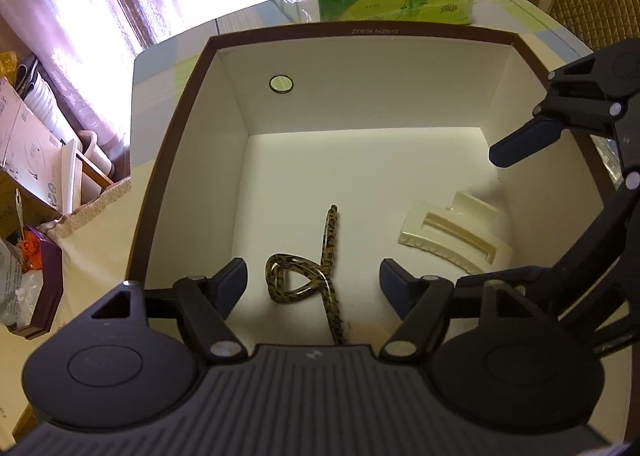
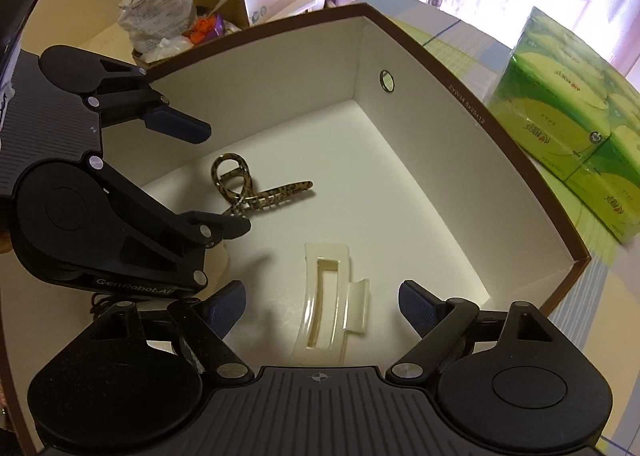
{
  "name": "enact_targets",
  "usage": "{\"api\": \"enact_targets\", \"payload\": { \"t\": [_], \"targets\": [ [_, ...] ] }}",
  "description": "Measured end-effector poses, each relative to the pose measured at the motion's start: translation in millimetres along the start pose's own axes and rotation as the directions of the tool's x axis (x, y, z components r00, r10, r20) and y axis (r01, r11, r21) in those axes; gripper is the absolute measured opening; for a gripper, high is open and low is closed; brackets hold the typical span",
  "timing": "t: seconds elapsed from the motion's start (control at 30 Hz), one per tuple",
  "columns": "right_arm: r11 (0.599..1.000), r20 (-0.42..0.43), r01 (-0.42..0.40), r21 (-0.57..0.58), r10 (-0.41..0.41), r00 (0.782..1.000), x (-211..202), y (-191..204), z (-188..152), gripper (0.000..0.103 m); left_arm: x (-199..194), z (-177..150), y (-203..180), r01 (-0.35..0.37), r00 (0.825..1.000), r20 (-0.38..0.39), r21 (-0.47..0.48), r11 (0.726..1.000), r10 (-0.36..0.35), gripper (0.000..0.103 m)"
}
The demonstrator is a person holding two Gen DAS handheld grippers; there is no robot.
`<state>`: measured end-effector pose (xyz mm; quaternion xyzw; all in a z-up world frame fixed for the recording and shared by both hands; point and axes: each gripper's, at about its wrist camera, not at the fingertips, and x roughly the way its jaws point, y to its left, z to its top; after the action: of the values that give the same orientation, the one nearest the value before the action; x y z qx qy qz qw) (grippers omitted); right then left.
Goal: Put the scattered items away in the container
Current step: 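Open both tools to drop the cord and claw clip into the box, then withdraw both open tools from the box toward the remaining items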
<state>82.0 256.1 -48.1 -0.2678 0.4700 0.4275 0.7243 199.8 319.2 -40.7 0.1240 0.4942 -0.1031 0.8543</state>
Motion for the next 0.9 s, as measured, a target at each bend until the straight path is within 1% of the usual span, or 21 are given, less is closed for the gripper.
{"api": "enact_targets", "payload": {
  "t": [0.03,0.07,0.13,0.3,0.37,0.53,0.63,0.8,0.9],
  "targets": [
    [1.0,0.009,0.005,-0.001,-0.005,1.0,-2.8,1.1,-1.1,0.099,-2.6,0.2,-0.4,0.0,1.0,0.0,-0.002,1.0,0.0,0.072],
    [1.0,0.021,0.013,-0.006,-0.013,1.0,-6.3,2.6,-2.3,0.101,-5.3,-0.8,-0.3,-0.006,1.0,0.002,-0.003,1.0,0.006,0.077],
    [1.0,0.036,0.014,-0.01,-0.014,0.999,-13.8,4.3,-4.2,0.101,-11.2,-2.2,0.1,-0.026,1.0,0.01,-0.003,1.0,0.026,0.084],
    [1.0,0.07,0.004,0.003,-0.004,0.998,-28.4,7.7,-8.9,0.101,-27.5,-4.5,3.7,-0.032,0.999,0.026,-0.017,0.999,0.033,0.088],
    [1.0,0.082,0.004,0.005,-0.005,0.997,-34.6,9.9,-11.2,0.101,-33.6,-6.0,3.9,-0.041,0.999,0.03,-0.018,0.999,0.042,0.092],
    [1.0,0.118,-0.001,0.022,-0.002,0.993,-52.3,14.7,-17.2,0.101,-48.3,-10.7,2.3,-0.053,0.998,0.034,-0.028,0.998,0.054,0.095],
    [0.999,0.141,-0.011,0.036,0.006,0.99,-62.1,16.2,-20.8,0.101,-57.2,-14.5,0.8,-0.061,0.997,0.04,-0.038,0.997,0.063,0.099],
    [0.998,0.172,-0.02,0.056,0.01,0.985,-77.9,20.7,-28.3,0.101,-71.8,-19.8,-1.6,-0.079,0.996,0.038,-0.057,0.995,0.081,0.1],
    [0.998,0.188,-0.026,0.062,0.014,0.982,-86.6,23.7,-34.1,0.101,-80.5,-24.2,-4.4,-0.083,0.996,0.038,-0.071,0.994,0.085,0.102]
  ]
}}
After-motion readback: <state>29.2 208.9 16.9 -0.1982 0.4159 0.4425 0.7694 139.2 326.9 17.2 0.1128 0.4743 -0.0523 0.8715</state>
